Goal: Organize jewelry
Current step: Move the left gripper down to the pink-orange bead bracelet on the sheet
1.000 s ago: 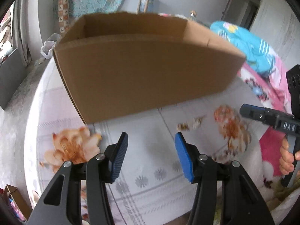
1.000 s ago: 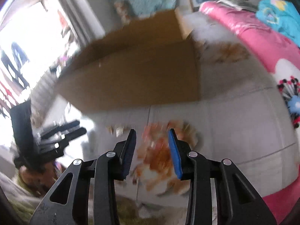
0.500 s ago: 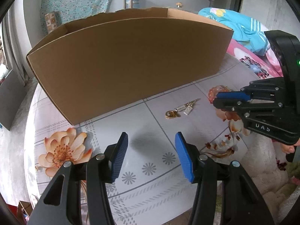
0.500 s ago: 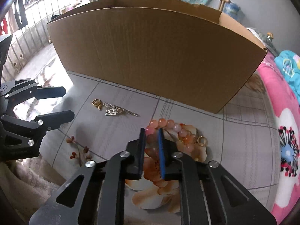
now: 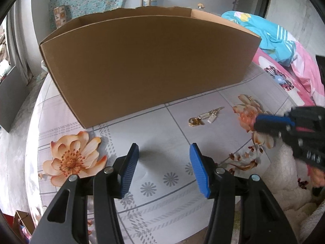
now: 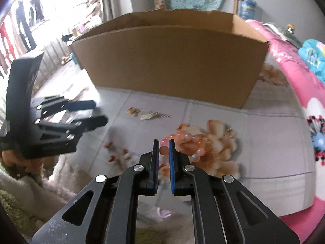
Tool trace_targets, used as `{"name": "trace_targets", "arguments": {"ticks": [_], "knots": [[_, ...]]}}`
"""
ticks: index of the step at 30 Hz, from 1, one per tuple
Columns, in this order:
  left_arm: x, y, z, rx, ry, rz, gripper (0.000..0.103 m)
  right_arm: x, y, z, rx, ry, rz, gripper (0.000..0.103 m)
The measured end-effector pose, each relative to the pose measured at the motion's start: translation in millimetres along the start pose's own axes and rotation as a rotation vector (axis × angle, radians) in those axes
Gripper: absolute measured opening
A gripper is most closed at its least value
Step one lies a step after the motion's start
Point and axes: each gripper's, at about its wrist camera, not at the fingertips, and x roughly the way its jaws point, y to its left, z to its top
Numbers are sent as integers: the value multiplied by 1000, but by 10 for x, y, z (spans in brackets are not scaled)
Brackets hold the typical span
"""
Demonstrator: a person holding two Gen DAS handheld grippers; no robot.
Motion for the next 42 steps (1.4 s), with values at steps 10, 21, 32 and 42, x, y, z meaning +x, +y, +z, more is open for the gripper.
{"name": "trace_targets", "arguments": {"ticks": [10, 21, 32, 42], "knots": [[-82, 13, -41, -8, -2, 24, 51, 155, 264, -43, -73, 23, 55, 9], [-139, -217, 59, 55, -39, -38, 51, -57, -407, 59, 149, -27, 25, 18], [47, -824, 155, 233, -39, -95, 51, 152, -446, 83, 86, 33, -43, 16], [191, -902, 123, 285, 0, -27, 51, 162, -384, 93, 18, 49, -107, 12]]}}
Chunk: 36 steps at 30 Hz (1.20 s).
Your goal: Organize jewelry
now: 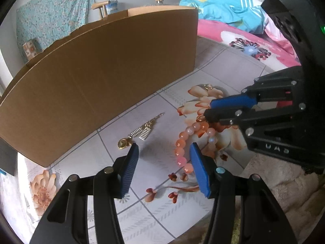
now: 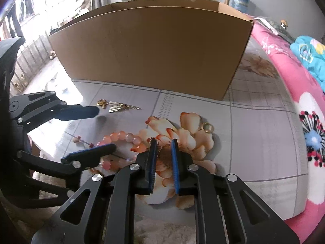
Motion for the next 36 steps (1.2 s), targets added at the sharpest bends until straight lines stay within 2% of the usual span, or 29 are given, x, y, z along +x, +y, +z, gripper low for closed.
{"name": "trace_targets", "arguments": {"ticks": [8, 24, 28, 32, 36], "knots": [[-68, 57, -92, 16, 9, 52, 51, -4, -123, -15, 23, -3, -48, 12], [-219, 1011, -362, -202, 70, 268, 51, 62, -271, 47, 97, -17, -46, 12], [-319, 1130, -358, -269, 42, 251, 51, 33, -342, 56, 145, -22, -6, 13], [-541, 1177, -355, -331, -48, 173, 51, -100, -447, 43, 192, -67, 44, 16], [-568, 1037, -325, -330, -80, 88, 51, -130, -420, 11, 183, -68, 73, 26]]}}
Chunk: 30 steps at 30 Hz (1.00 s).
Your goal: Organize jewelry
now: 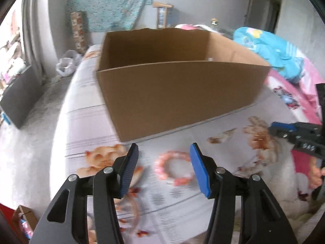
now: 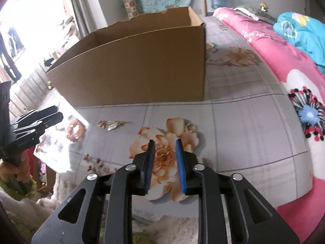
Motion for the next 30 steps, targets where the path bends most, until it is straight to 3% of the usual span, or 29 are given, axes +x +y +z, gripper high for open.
{"name": "trace_targets", "arguments": {"ticks": [5, 10, 17, 19, 23, 30], "knots": [[96, -258, -31, 47, 25, -77, 51, 117, 113, -20, -102, 24, -38, 27], [129, -470, -89, 104, 33, -103, 51, 244, 109, 5, -198, 48, -51, 27], [186, -551, -66, 137, 35, -118, 51, 265, 144, 51, -356, 87, -20, 27], [200, -540, -58, 134, 36, -119, 51, 280, 146, 82, -393, 110, 6, 22], [210, -510, -49, 133, 34, -117, 51, 294, 168, 140, -437, 150, 50, 12], [231, -488, -39, 125, 38, -120, 51, 296, 115, 191, -414, 159, 75, 11]]}}
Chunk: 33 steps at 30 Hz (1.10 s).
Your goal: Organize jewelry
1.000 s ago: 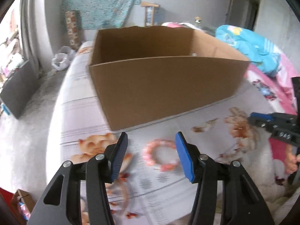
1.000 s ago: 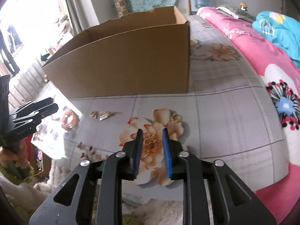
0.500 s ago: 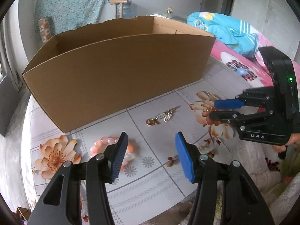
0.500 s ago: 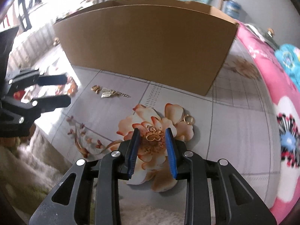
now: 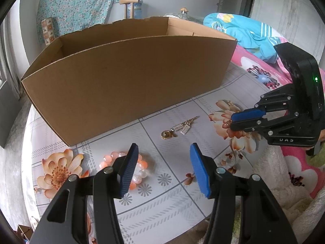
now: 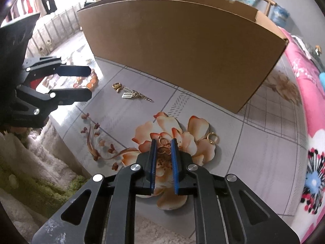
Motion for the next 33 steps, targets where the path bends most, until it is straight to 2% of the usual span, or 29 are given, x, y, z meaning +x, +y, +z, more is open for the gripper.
{"name": "trace_targets", "arguments": {"ticks": [5, 6, 13, 17, 19, 23, 25, 28, 33], "knots": [[-4, 13, -2, 3, -1, -1, 51, -46, -60, -76, 47, -13, 4, 11], [-3, 15, 1, 5, -2, 0, 51, -58, -67, -83, 54, -18, 2, 0], [5, 1, 18, 8, -3, 2, 51, -126, -147, -156, 114, -25, -2, 0], [-1, -28, 33, 22, -5, -2, 51, -185, -154, -157, 151, -51, 4, 3], [-1, -66, 48, 28, -11, -16, 51, -231, -198, -165, 178, -69, 1, 13], [23, -216, 123, 56, -25, -91, 50, -325, -313, -201, 255, -107, -38, 17], [71, -356, 181, 91, -24, -138, 48, -365, -341, -233, 305, -136, -65, 23], [187, -591, 240, 159, -8, -187, 45, -413, -357, -301, 362, -167, -93, 25], [409, -834, 284, 214, 46, -177, 41, -462, -380, -398, 454, -200, -104, 25]]}}
